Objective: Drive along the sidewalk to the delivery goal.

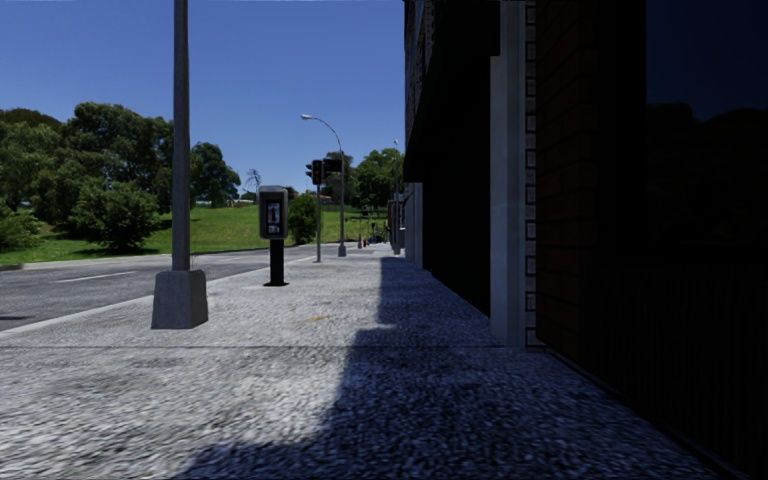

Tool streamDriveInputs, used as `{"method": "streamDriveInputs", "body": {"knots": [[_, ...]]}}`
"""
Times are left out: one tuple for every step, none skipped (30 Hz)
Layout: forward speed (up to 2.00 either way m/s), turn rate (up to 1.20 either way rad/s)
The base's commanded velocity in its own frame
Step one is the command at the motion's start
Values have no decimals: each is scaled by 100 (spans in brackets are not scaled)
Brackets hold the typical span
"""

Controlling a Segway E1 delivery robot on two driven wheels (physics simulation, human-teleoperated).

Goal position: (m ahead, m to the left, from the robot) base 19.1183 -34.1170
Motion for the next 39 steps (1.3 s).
{"method": "streamDriveInputs", "body": {"knots": [[200,0],[200,0],[200,0],[200,0],[200,0],[200,0],[200,0],[200,0],[200,0],[200,0],[200,0],[200,0],[200,0],[200,3],[200,29],[200,29],[200,53],[200,64],[200,68],[200,62],[200,13],[200,13],[200,1],[200,0],[200,0],[200,0],[200,0],[200,0],[200,0],[200,0],[200,0],[200,0],[200,0],[200,0],[200,0],[200,0],[200,0],[200,0],[200,0]]}}
